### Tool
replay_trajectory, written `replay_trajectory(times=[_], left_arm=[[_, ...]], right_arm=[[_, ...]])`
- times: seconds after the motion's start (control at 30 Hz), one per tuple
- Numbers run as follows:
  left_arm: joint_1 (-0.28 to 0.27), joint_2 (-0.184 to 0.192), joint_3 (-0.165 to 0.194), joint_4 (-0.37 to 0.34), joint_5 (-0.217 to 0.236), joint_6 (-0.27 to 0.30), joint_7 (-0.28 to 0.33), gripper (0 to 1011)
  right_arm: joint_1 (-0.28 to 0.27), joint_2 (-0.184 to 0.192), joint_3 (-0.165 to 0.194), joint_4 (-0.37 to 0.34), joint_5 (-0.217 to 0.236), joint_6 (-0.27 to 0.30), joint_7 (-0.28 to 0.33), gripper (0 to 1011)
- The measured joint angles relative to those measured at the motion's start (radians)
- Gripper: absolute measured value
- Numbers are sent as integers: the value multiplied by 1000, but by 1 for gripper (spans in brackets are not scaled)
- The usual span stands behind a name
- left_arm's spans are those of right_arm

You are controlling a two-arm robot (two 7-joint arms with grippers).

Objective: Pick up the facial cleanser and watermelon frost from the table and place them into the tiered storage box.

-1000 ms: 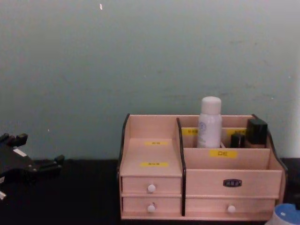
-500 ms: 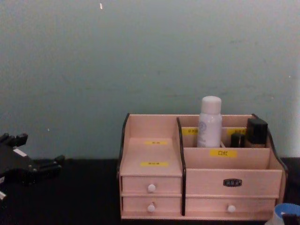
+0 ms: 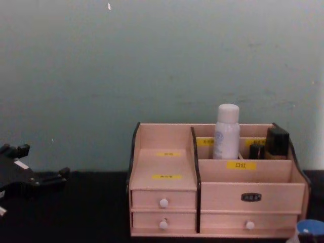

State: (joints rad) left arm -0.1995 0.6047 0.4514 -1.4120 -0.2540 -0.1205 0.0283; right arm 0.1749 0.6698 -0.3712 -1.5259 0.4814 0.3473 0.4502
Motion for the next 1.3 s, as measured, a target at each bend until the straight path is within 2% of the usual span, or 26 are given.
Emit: replay_trajectory(times=[0.97,1.17,1.3], left_arm=[[0,0,0,0,0,0,0,1001],[0,0,0,0,0,0,0,1001],[0,0,0,0,0,0,0,1001]], right_arm=[[7,1,-10,4,-12,11,4,997],[6,1,-9,3,-10,11,3,894],[6,1,-9,3,-10,11,3,787]])
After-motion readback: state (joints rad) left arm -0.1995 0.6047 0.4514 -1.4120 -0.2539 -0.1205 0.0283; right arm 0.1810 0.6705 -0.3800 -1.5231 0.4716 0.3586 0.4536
